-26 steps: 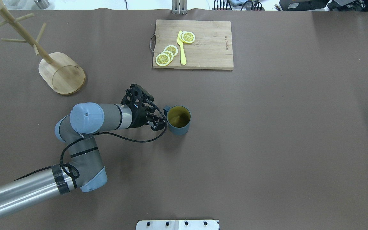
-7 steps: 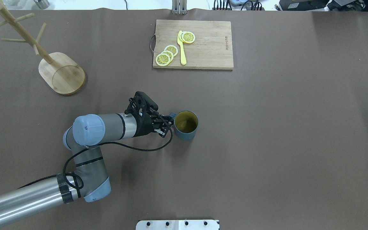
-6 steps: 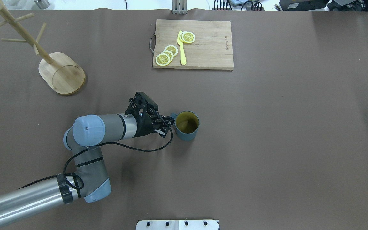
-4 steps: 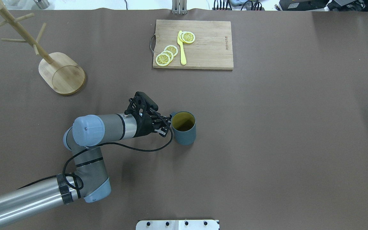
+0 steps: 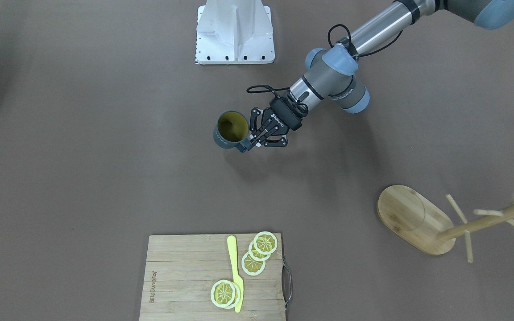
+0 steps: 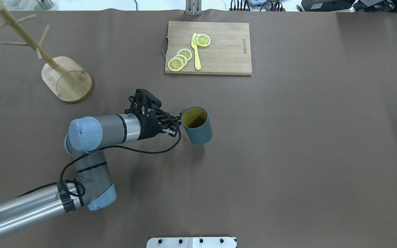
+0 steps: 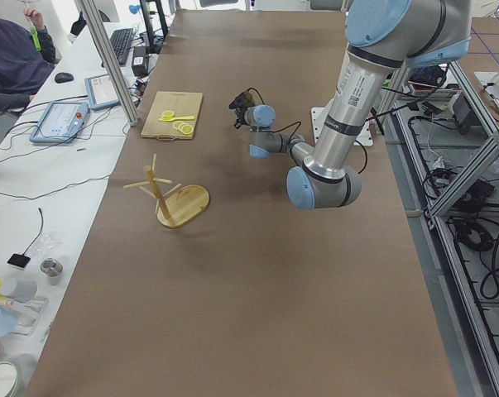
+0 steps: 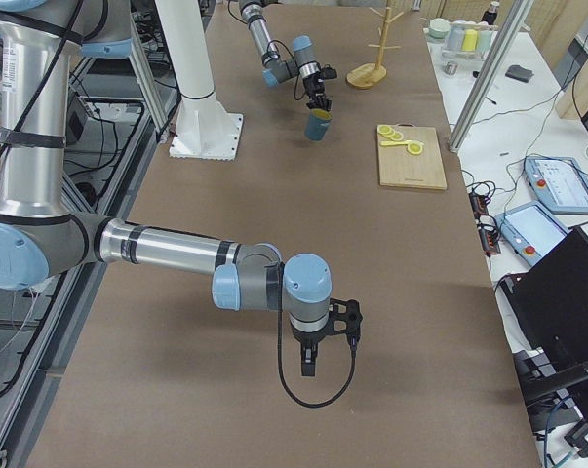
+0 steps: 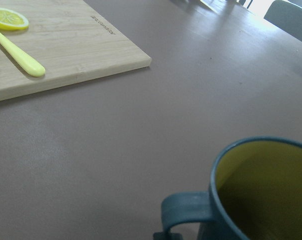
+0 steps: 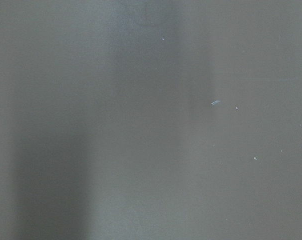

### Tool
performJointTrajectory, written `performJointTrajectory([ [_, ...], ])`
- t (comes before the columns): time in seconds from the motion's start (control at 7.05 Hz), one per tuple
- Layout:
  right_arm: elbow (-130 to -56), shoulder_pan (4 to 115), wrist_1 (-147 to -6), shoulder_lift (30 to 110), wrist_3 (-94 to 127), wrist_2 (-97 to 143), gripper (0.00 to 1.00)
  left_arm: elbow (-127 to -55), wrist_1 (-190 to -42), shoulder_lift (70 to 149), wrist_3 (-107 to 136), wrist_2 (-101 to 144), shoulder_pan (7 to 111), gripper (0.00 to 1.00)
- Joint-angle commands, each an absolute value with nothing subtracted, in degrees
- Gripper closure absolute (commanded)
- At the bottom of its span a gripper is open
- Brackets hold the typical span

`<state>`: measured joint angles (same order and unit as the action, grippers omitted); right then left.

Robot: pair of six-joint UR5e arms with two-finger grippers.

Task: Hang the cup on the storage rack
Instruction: 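Lift the mug by its handle with the left gripper toward the rack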

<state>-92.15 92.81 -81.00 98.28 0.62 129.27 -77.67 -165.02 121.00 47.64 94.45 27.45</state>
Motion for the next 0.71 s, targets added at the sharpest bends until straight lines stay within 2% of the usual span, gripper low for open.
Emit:
performJointTrajectory([
  [0.0, -92.1, 92.8, -80.9, 98.3, 0.5, 129.2, 0.00, -77.8, -165.4, 118.8, 53.9, 95.1, 30.7, 1.00],
  [0.57, -92.0, 92.8, -80.9, 98.3, 0.5, 129.2, 0.00, -78.6, -169.7, 118.7, 81.2, 95.3, 33.8, 1.00],
])
